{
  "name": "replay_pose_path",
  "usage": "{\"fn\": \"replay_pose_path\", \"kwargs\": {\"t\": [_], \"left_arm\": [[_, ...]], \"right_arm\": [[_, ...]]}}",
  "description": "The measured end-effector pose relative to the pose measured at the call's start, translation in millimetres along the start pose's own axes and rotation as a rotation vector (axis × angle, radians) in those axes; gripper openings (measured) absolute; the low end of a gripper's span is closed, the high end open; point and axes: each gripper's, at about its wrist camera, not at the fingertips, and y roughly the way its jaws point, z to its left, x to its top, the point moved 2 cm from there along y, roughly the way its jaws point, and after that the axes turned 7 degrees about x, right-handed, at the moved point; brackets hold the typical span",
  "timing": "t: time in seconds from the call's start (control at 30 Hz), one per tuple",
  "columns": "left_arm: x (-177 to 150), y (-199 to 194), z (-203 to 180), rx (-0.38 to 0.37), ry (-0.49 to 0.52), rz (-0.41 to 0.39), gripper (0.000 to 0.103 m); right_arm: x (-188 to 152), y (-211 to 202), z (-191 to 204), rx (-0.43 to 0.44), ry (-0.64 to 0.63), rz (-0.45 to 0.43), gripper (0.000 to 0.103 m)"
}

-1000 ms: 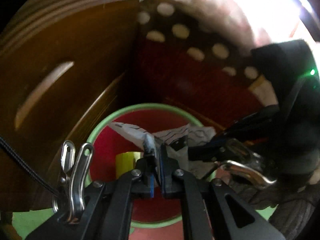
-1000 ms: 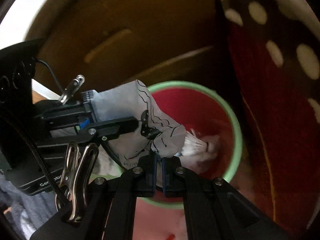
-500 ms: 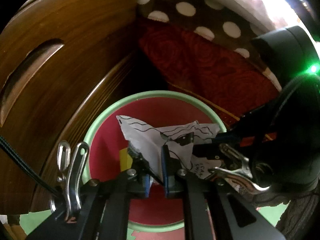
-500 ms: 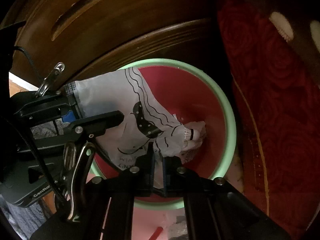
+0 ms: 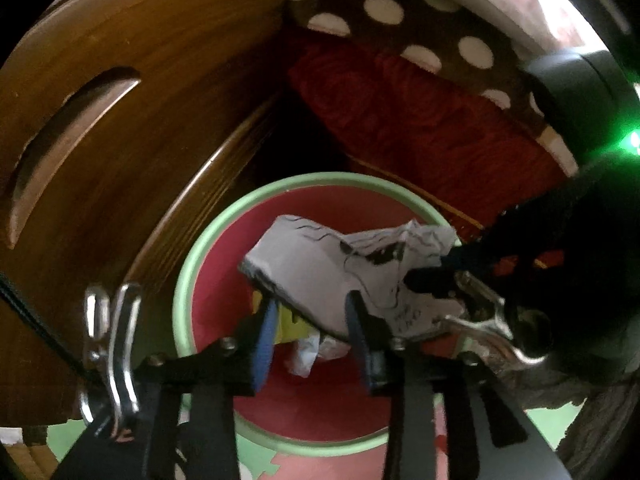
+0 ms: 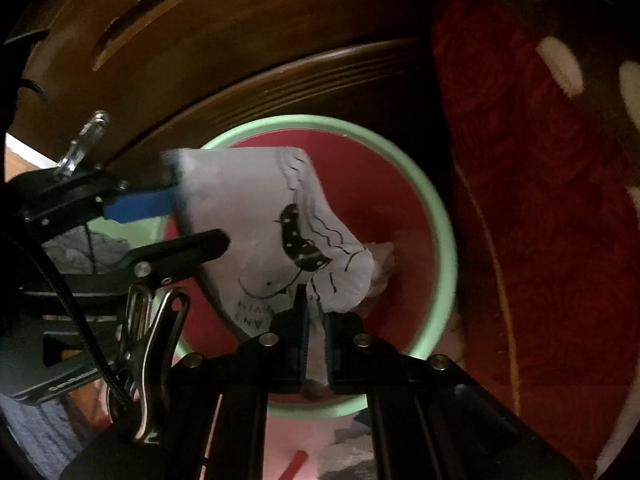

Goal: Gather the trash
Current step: 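Open both grippers to drop the white bag into the red bin, then raise both open grippers up out of the red bin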

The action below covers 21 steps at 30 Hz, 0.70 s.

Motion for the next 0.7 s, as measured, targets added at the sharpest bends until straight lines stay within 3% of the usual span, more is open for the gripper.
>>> {"fn": "replay_pose_path", "kwargs": {"t": [0.07,0.17,0.3,0.7], "left_arm": [[-0.3,-1.6,0.6,0.008,0.003,-0.007,0.054],[-1.5,-3.1,1.0,0.025,0.009,-0.014,0.065],[-1.7,-4.4,4.8,0.028,0.002,-0.02,0.07],[1.0,-26.7,6.3,0.037,-0.007,-0.036,0.07]], "right_arm": [[1.1,0.4,-1.2,0.014,0.009,0.006,0.017],[3.0,0.0,-2.7,0.046,0.017,0.009,0.04],[5.0,-4.0,-4.6,0.013,0.013,-0.007,0.055],[8.6,-8.0,-6.9,0.029,0.012,-0.035,0.059]]}}
